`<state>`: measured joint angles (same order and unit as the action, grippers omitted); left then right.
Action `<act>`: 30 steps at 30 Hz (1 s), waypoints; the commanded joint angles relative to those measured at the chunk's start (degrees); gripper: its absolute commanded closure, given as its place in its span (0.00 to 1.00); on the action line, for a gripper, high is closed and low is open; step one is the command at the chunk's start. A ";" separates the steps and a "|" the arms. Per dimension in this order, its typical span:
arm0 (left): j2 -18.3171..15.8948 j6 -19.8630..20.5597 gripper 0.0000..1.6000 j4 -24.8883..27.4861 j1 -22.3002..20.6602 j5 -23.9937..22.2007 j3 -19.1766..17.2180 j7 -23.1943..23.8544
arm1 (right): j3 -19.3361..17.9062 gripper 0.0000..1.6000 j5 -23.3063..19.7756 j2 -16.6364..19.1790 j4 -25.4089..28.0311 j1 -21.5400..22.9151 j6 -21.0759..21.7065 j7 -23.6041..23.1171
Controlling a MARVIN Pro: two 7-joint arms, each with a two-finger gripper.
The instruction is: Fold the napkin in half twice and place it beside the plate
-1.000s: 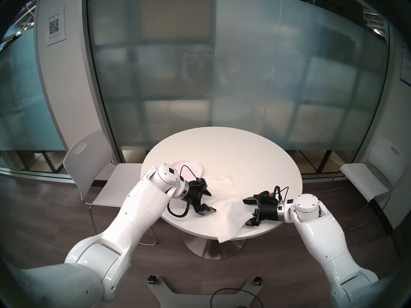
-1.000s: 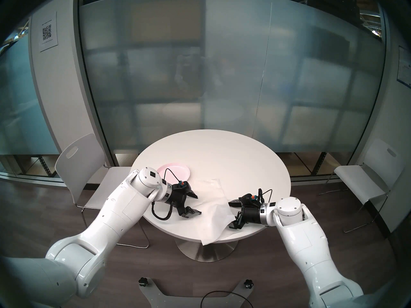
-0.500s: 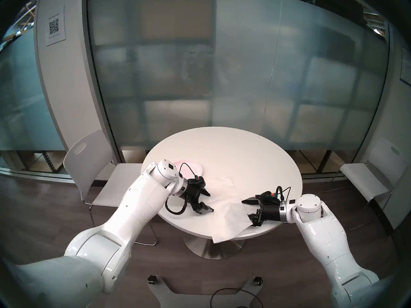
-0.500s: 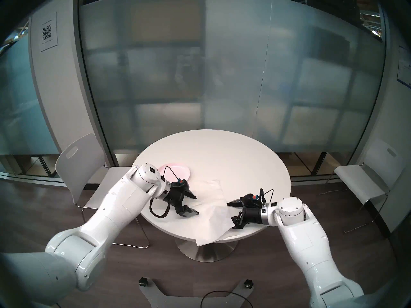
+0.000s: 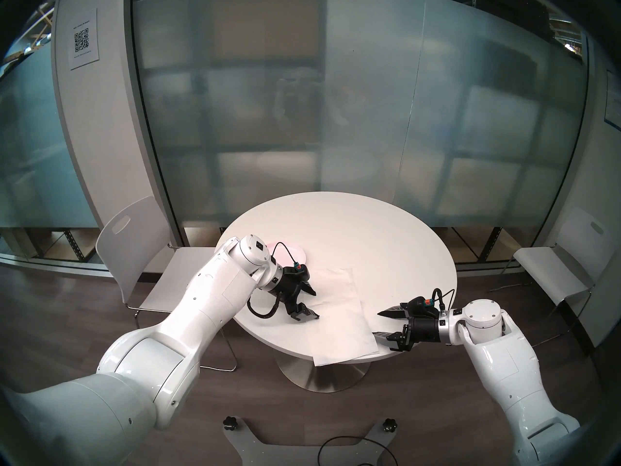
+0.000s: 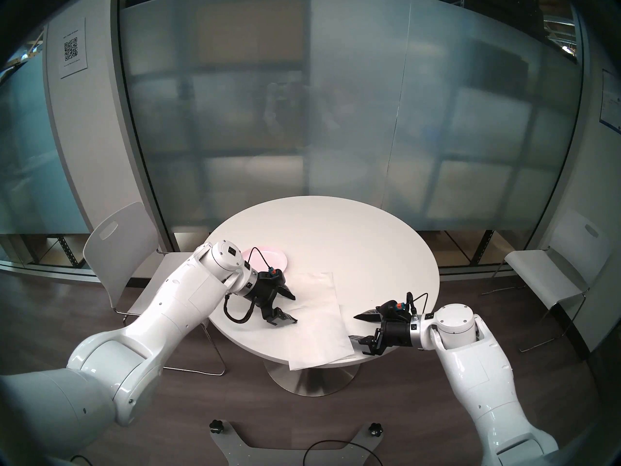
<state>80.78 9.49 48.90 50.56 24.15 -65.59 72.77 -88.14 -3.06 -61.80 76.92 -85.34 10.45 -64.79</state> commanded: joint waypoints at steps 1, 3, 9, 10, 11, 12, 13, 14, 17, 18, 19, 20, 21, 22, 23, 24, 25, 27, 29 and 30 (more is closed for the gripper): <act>-0.23 -1.03 0.00 -0.18 -2.20 -0.10 0.03 1.28 | -1.38 0.00 -0.74 1.29 2.16 -0.79 0.00 -0.91; -0.49 -0.99 0.00 0.92 -1.77 -0.58 -0.30 2.05 | -1.55 0.00 -0.72 1.26 2.16 -0.81 0.05 -1.07; -1.68 -0.50 0.00 7.00 0.32 -2.77 -2.22 5.18 | -1.77 0.00 -0.62 0.97 1.62 -0.30 -0.07 -1.43; -2.00 -0.11 0.00 9.02 1.01 -3.41 -2.87 5.67 | -1.75 0.00 -0.61 0.90 1.50 -0.13 -0.16 -1.55; -2.25 -0.12 0.00 10.78 1.37 -4.07 -3.47 6.36 | -1.69 0.00 -0.60 0.85 1.39 0.05 -0.22 -1.72; -2.25 -0.12 0.00 10.78 1.37 -4.07 -3.47 6.36 | -1.69 0.00 -0.60 0.85 1.39 0.05 -0.22 -1.72; -2.02 -0.52 0.00 10.11 0.65 -4.53 -3.66 7.04 | -1.63 0.00 -0.63 0.83 1.28 0.18 -0.31 -1.89; -2.11 -0.44 0.00 11.09 0.74 -5.10 -4.09 7.70 | -1.60 0.00 -0.73 0.79 1.15 0.30 -0.46 -2.13; -2.52 -0.37 0.00 13.49 1.08 -6.32 -4.95 9.60 | -1.45 0.00 -0.66 0.95 0.86 0.60 -0.74 -2.71; -2.63 -0.62 0.00 13.88 1.12 -6.93 -5.29 10.38 | -1.53 0.00 -0.67 0.94 0.88 0.65 -0.72 -2.77; -3.05 -0.14 0.00 15.56 1.87 -7.40 -5.78 10.96 | -1.60 0.00 -0.67 0.99 0.85 0.74 -0.77 -2.92; -3.73 0.06 0.00 16.93 2.56 -8.53 -6.74 12.23 | -1.90 0.00 -0.75 1.25 1.09 0.94 -0.84 -3.23; -4.24 0.14 0.00 17.38 2.94 -8.94 -7.14 12.23 | -2.13 0.00 -0.85 1.40 1.32 0.95 -0.94 -3.38; -4.66 0.40 0.00 18.01 3.50 -9.31 -7.60 12.23 | -2.30 0.00 -0.92 1.55 1.48 0.98 -0.90 -3.52; -5.47 0.89 0.00 19.34 4.62 -9.50 -7.95 12.23 | -2.53 0.00 -0.91 1.76 1.71 0.94 -1.01 -3.61; -5.98 1.15 0.00 19.71 5.29 -9.75 -8.17 12.23 | -2.74 0.00 -0.97 1.91 1.84 0.91 -0.99 -3.83; -6.68 1.94 0.00 21.20 6.72 -9.77 -8.49 12.23 | -2.93 0.00 -0.91 2.08 2.03 0.81 -1.05 -3.89; -7.63 2.98 0.00 23.41 9.20 -9.90 -9.05 12.23 | -3.30 0.00 -0.93 2.37 2.36 0.55 -1.09 -4.21; -8.25 3.12 0.00 24.71 11.02 -9.85 -9.21 12.23 | -3.59 0.00 -0.99 2.62 2.79 0.28 -1.04 -4.61; -8.76 3.62 0.00 25.04 11.18 -10.34 -8.68 12.23 | -3.72 0.00 -0.99 2.73 2.94 0.19 -1.02 -4.79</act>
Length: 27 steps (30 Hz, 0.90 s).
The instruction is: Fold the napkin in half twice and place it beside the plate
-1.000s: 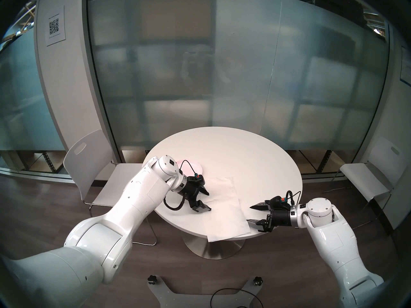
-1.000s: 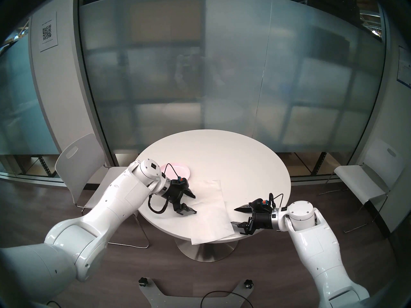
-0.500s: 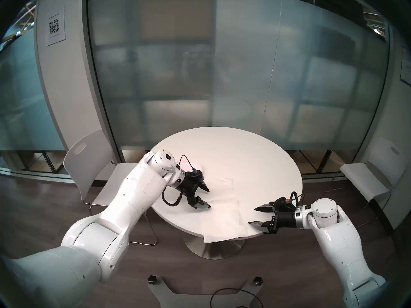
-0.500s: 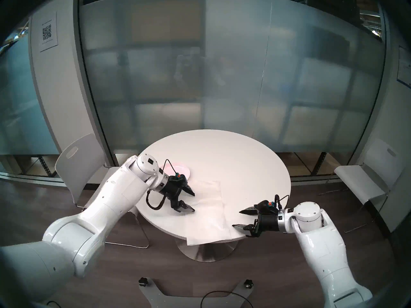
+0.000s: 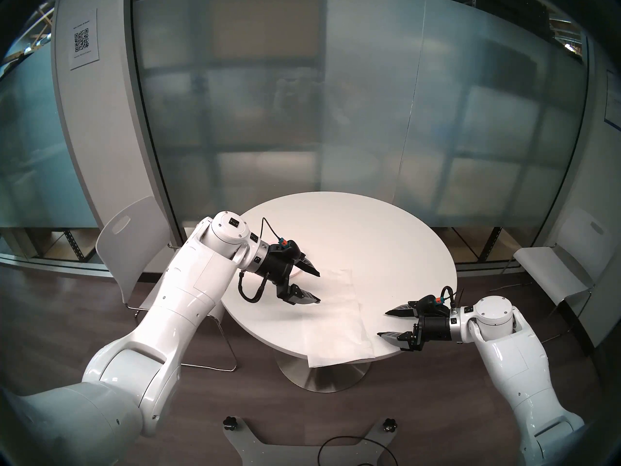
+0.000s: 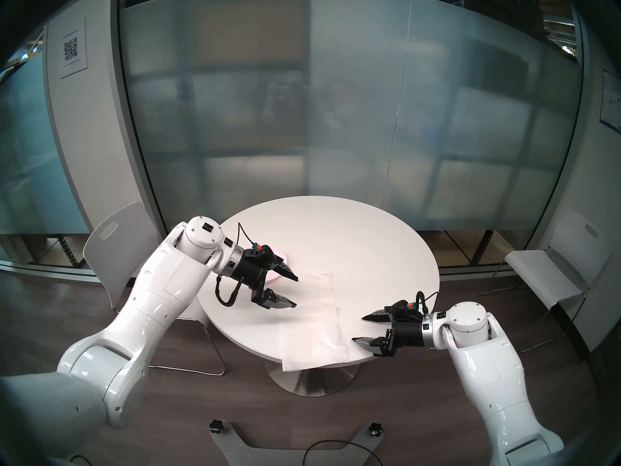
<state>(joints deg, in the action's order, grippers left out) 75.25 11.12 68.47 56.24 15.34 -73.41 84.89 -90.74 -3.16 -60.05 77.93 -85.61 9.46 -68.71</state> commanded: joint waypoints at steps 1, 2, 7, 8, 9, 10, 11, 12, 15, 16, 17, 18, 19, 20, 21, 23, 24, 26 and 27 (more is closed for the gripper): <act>-3.50 2.18 0.00 6.42 6.40 -1.73 -1.19 0.11 | -1.04 0.00 -0.77 1.32 1.97 0.51 -0.03 -1.37; -3.68 2.32 0.00 7.64 7.55 -1.98 -1.90 0.11 | -1.13 0.00 -0.70 1.46 2.03 0.48 -0.07 -1.52; -5.04 1.53 0.00 9.88 9.80 -4.63 -4.84 0.11 | -0.82 0.00 -0.19 3.12 1.33 1.40 -1.42 -3.83; -5.74 1.99 0.00 12.08 11.08 -5.00 -5.61 0.11 | -0.83 0.00 -0.16 3.36 1.00 1.78 -1.62 -4.19; -6.20 1.89 0.00 12.38 11.46 -5.46 -6.23 0.11 | -0.62 0.00 0.03 3.73 0.61 2.40 -2.00 -4.74; -6.59 1.88 0.00 12.82 11.95 -5.77 -6.86 0.11 | -0.56 0.00 0.21 3.86 0.31 2.87 -2.14 -4.81; -7.25 1.82 0.00 13.78 12.79 -6.13 -7.66 0.11 | -0.31 0.00 0.47 4.05 -0.10 3.56 -2.42 -5.14; -7.90 1.98 0.00 15.15 13.92 -6.62 -8.60 0.11 | -0.20 0.00 0.51 4.05 -0.56 4.20 -2.61 -5.41; -9.23 2.49 0.00 17.24 15.89 -7.39 -10.81 0.11 | -0.14 0.00 0.69 3.89 -1.03 5.54 -2.70 -5.38; -9.77 2.50 0.00 16.07 15.71 -7.89 -11.70 0.11 | -0.09 0.00 0.78 3.83 -1.13 6.17 -2.79 -5.39; -11.22 3.16 0.00 17.91 18.04 -8.51 -14.31 0.11 | 0.17 0.00 1.06 3.67 -1.47 7.47 -2.95 -5.35; -11.83 3.43 0.00 17.45 18.68 -8.66 -15.62 0.11 | 0.29 0.00 1.09 3.42 -1.51 8.08 -2.90 -5.28; -12.07 3.60 0.00 16.51 18.31 -8.69 -15.53 0.11 | 0.12 0.00 1.05 3.30 -0.89 7.65 -2.95 -4.98; -12.94 3.77 0.00 16.86 20.06 -8.80 -17.54 -0.38 | 0.84 0.00 1.27 3.00 -1.59 9.05 -2.85 -5.32; -12.94 3.77 0.00 16.86 20.06 -8.80 -17.54 -0.38 | 0.84 0.00 1.27 3.00 -1.59 9.05 -2.85 -5.32; -14.00 4.20 0.00 14.77 20.87 -9.21 -19.20 -0.95 | 1.44 0.00 1.25 1.99 -1.38 9.41 -2.79 -5.01; -13.62 4.37 0.00 14.97 22.61 -9.61 -21.12 -1.34 | 2.16 0.00 1.45 1.57 -2.24 10.66 -2.68 -5.08; -13.36 4.63 0.00 14.24 23.70 -10.38 -22.81 -1.51 | 2.90 0.00 1.51 1.06 -2.82 11.40 -2.71 -5.25; -13.05 4.59 0.00 14.49 24.73 -10.86 -23.90 -1.89 | 3.27 0.00 1.65 0.90 -3.17 11.81 -2.76 -5.29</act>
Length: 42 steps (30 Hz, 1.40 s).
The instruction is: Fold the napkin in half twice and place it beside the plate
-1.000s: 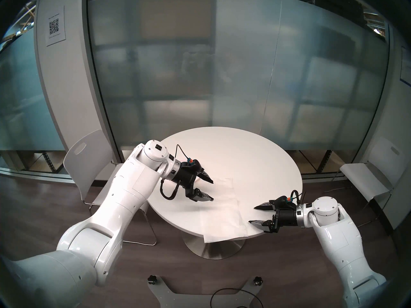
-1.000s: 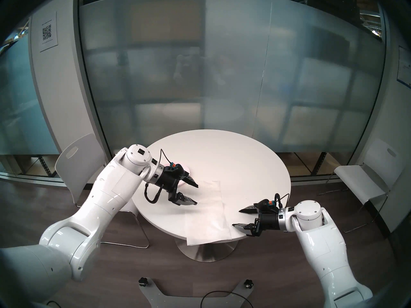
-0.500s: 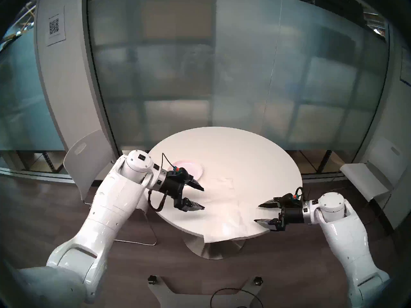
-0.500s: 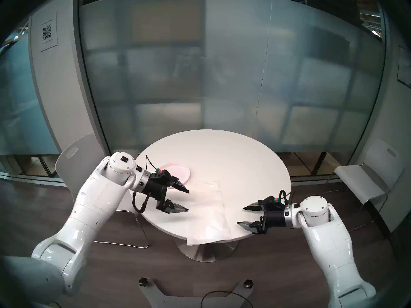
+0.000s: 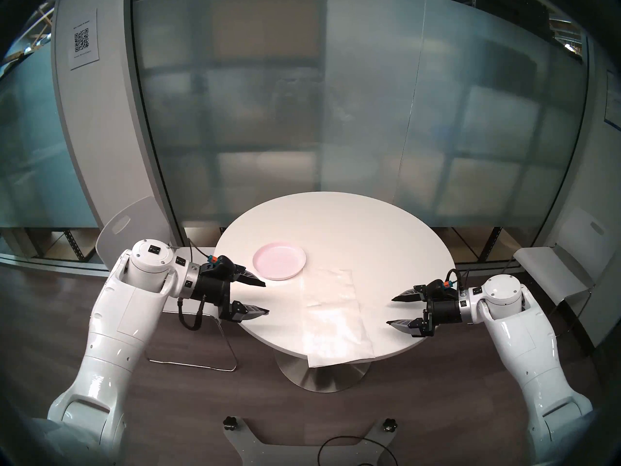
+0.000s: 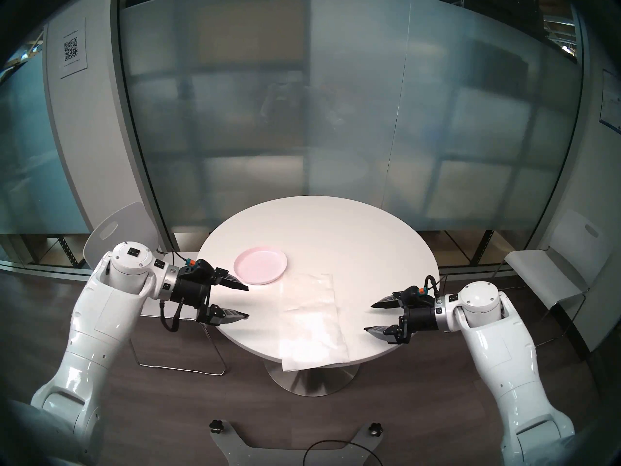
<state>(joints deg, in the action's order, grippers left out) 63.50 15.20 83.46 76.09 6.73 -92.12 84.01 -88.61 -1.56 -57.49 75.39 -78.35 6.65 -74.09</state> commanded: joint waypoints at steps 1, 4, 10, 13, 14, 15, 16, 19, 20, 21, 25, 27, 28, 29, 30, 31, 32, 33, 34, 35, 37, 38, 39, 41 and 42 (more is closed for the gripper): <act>-0.57 0.33 0.00 0.24 7.07 -3.29 -7.21 -1.43 | 1.79 0.00 0.15 -1.87 -1.33 5.29 -0.09 -0.22; 0.92 -0.49 0.00 1.01 9.53 -3.92 -9.44 -2.65 | 2.38 0.00 0.13 -1.98 -2.51 6.25 -0.45 -0.81; 4.22 -2.48 0.00 2.44 13.19 -4.67 -13.46 -4.97 | 4.28 0.00 0.66 -2.15 -5.30 9.09 -2.36 -2.54; 4.91 -3.29 0.00 4.14 15.37 -5.19 -14.81 -6.72 | 5.77 0.00 1.45 -3.05 -7.15 11.02 -3.40 -2.71; 5.09 -3.48 0.00 4.33 15.65 -5.26 -15.16 -6.99 | 6.03 0.00 1.55 -3.34 -7.49 11.46 -3.44 -2.69; 5.25 -3.55 0.00 4.44 15.92 -5.36 -15.60 -7.29 | 6.44 0.00 1.91 -3.62 -7.92 12.02 -4.17 -2.39; 5.37 -3.77 0.00 4.61 16.23 -5.42 -15.94 -7.53 | 6.85 0.00 2.16 -3.86 -8.55 12.61 -4.43 -2.41; 5.72 -4.23 0.00 4.81 17.30 -5.53 -17.04 -8.22 | 7.99 0.00 2.94 -4.95 -10.62 14.04 -5.66 -2.14; 5.79 -4.36 0.00 4.86 17.57 -5.55 -17.26 -8.37 | 8.29 0.00 3.28 -5.26 -11.13 14.31 -6.15 -1.93; 5.90 -4.48 0.00 4.93 17.86 -5.59 -17.54 -8.53 | 8.72 0.00 3.46 -5.57 -11.88 14.74 -6.49 -2.28; 6.30 -4.89 0.00 5.34 18.65 -5.58 -18.35 -9.20 | 9.53 0.00 4.57 -6.58 -13.79 15.51 -9.01 -1.30; 6.42 -5.09 0.00 5.37 18.83 -5.54 -18.58 -9.41 | 9.65 0.00 4.72 -7.15 -14.95 15.88 -10.26 -0.79; 6.42 -5.09 0.00 5.37 18.83 -5.54 -18.58 -9.41 | 9.65 0.00 4.72 -7.15 -14.95 15.88 -10.26 -0.79; 6.48 -5.21 0.00 5.34 18.88 -5.52 -18.67 -9.50 | 9.79 0.00 4.88 -7.37 -15.45 16.10 -10.81 -0.58; 6.55 -5.39 0.00 5.16 18.92 -5.38 -18.77 -9.77 | 10.08 0.00 5.07 -7.75 -16.15 16.49 -11.33 -0.54; 6.57 -5.52 0.00 4.99 18.89 -5.34 -18.80 -9.85 | 10.16 0.00 5.13 -7.91 -16.41 16.60 -11.62 -0.53; 6.60 -5.57 0.00 4.93 18.89 -5.29 -18.82 -9.97 | 10.24 0.00 5.24 -8.07 -16.71 16.73 -11.92 -0.48; 6.60 -5.57 0.00 4.93 18.89 -5.29 -18.82 -9.97 | 10.24 0.00 5.24 -8.07 -16.71 16.73 -11.92 -0.48; 6.61 -5.61 0.00 4.87 18.88 -5.27 -18.83 -10.04 | 10.36 0.00 5.43 -8.24 -17.07 16.88 -12.26 -0.28; 6.62 -5.62 0.00 4.83 18.87 -5.24 -18.84 -10.09 | 10.38 0.00 5.42 -8.36 -17.37 17.00 -12.40 -0.30; 6.62 -5.65 0.00 4.66 18.81 -5.16 -18.82 -10.25 | 10.47 0.00 5.45 -8.64 -17.98 17.35 -12.76 -0.33; 6.63 -5.66 0.00 4.51 18.73 -5.13 -18.80 -10.34 | 10.59 0.00 5.44 -8.89 -18.50 17.76 -12.97 -0.33; 6.63 -5.66 0.00 4.51 18.73 -5.13 -18.80 -10.34 | 10.59 0.00 5.44 -8.89 -18.50 17.76 -12.97 -0.33; 6.60 -5.67 0.00 4.33 18.63 -5.12 -18.79 -10.42 | 10.72 0.04 5.45 -9.16 -19.06 18.24 -13.19 -0.39; 6.57 -5.69 0.00 4.20 18.55 -5.10 -18.78 -10.47 | 10.80 0.07 5.43 -9.29 -19.29 18.49 -13.23 -0.54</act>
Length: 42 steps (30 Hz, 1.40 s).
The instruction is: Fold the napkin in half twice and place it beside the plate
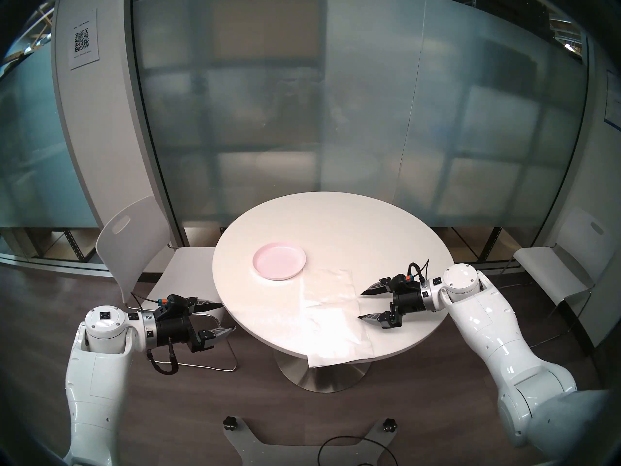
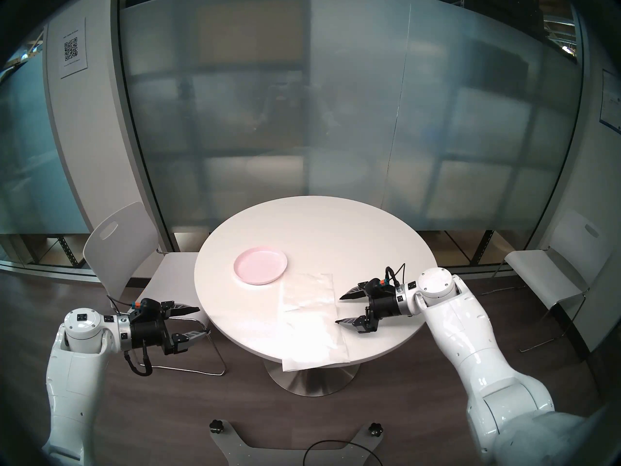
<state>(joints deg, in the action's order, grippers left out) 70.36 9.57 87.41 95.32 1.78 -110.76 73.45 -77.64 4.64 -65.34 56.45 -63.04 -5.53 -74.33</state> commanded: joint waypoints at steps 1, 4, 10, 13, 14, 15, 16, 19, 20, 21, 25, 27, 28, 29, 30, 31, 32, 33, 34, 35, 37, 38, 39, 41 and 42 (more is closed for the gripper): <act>-0.33 -0.08 0.00 0.17 -0.72 -0.14 -0.14 0.07 | -0.12 0.08 -0.74 -1.52 -0.48 3.32 -1.08 -0.30; -0.49 -0.09 0.00 -0.07 -0.88 -0.09 -0.16 0.00 | 0.25 0.11 -0.40 -1.81 -1.60 4.04 -1.55 -0.35; -0.78 -0.25 0.00 -0.52 -1.09 -0.09 -0.16 0.01 | 1.02 0.33 0.17 -2.28 -3.37 5.08 -2.36 -0.39; -0.90 -0.29 0.00 -0.63 -1.20 -0.12 -0.11 0.07 | 1.36 0.31 0.39 -2.60 -4.37 5.59 -2.66 -0.49; -0.93 -0.29 0.00 -0.67 -1.24 -0.12 -0.11 0.09 | 1.40 0.33 0.33 -2.71 -4.67 5.72 -2.72 -0.57; -0.96 -0.27 0.00 -0.72 -1.31 -0.11 -0.11 0.11 | 1.50 0.32 0.39 -2.76 -4.85 5.83 -2.80 -0.58; -0.98 -0.27 0.00 -0.77 -1.37 -0.10 -0.12 0.14 | 1.55 0.31 0.42 -2.82 -4.98 5.91 -2.86 -0.59; -1.10 -0.40 0.00 -1.12 -1.60 -0.05 -0.21 0.21 | 1.82 0.31 0.66 -3.03 -5.43 6.17 -2.99 -0.49; -1.12 -0.43 0.00 -1.18 -1.65 -0.04 -0.24 0.25 | 1.94 0.31 0.78 -3.06 -5.58 6.27 -3.03 -0.47; -1.15 -0.45 0.00 -1.25 -1.68 -0.04 -0.28 0.27 | 2.01 0.30 0.85 -3.09 -5.68 6.34 -3.07 -0.46; -1.23 -0.66 0.00 -1.57 -1.74 0.03 -0.43 0.35 | 2.21 0.29 1.20 -3.17 -5.84 6.49 -2.93 -0.12; -1.24 -0.78 0.00 -1.68 -1.74 0.08 -0.49 0.35 | 2.28 0.32 1.33 -3.25 -6.08 6.59 -3.03 0.00; -1.26 -0.84 0.00 -1.73 -1.74 0.08 -0.52 0.39 | 2.32 0.31 1.40 -3.27 -6.17 6.63 -3.07 0.05; -1.29 -0.93 0.00 -1.77 -1.72 0.07 -0.58 0.42 | 2.34 0.31 1.46 -3.28 -6.16 6.60 -3.04 0.17; -1.31 -0.97 0.00 -1.79 -1.70 0.04 -0.64 0.45 | 2.37 0.30 1.55 -3.28 -6.10 6.56 -2.97 0.29; -1.34 -1.02 0.00 -1.76 -1.65 0.00 -0.76 0.50 | 2.53 0.31 1.79 -3.27 -6.14 6.55 -2.94 0.46; -1.36 -1.05 0.00 -1.72 -1.62 -0.01 -0.85 0.53 | 2.56 0.32 1.84 -3.30 -6.20 6.52 -2.98 0.57; -1.37 -1.11 0.00 -1.68 -1.59 -0.03 -0.92 0.55 | 2.65 0.31 1.99 -3.30 -6.29 6.51 -2.95 0.69; -1.37 -1.14 0.00 -1.67 -1.57 -0.03 -0.97 0.58 | 2.69 0.31 2.04 -3.31 -6.37 6.50 -3.00 0.79; -1.37 -1.18 0.00 -1.67 -1.56 -0.05 -1.02 0.61 | 2.77 0.30 2.18 -3.29 -6.32 6.46 -2.88 0.91; -1.40 -1.20 0.00 -1.70 -1.54 -0.04 -1.11 0.69 | 2.84 0.31 2.31 -3.27 -6.44 6.41 -2.81 1.10; -1.41 -1.24 0.00 -1.75 -1.53 -0.04 -1.16 0.72 | 2.88 0.31 2.36 -3.27 -6.58 6.43 -2.83 1.17; -1.43 -1.28 0.00 -1.85 -1.55 -0.04 -1.22 0.74 | 2.92 0.31 2.41 -3.27 -6.71 6.46 -2.85 1.21; -1.47 -1.35 0.00 -2.03 -1.61 -0.01 -1.30 0.76 | 2.98 0.30 2.49 -3.29 -6.91 6.50 -2.88 1.24; -1.49 -1.38 0.00 -2.10 -1.64 0.00 -1.31 0.78 | 3.01 0.30 2.51 -3.31 -6.97 6.50 -2.91 1.28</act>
<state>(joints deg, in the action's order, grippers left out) 69.14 8.29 85.15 94.04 1.90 -111.69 74.35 -74.55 7.04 -68.49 49.56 -57.82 -8.61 -73.21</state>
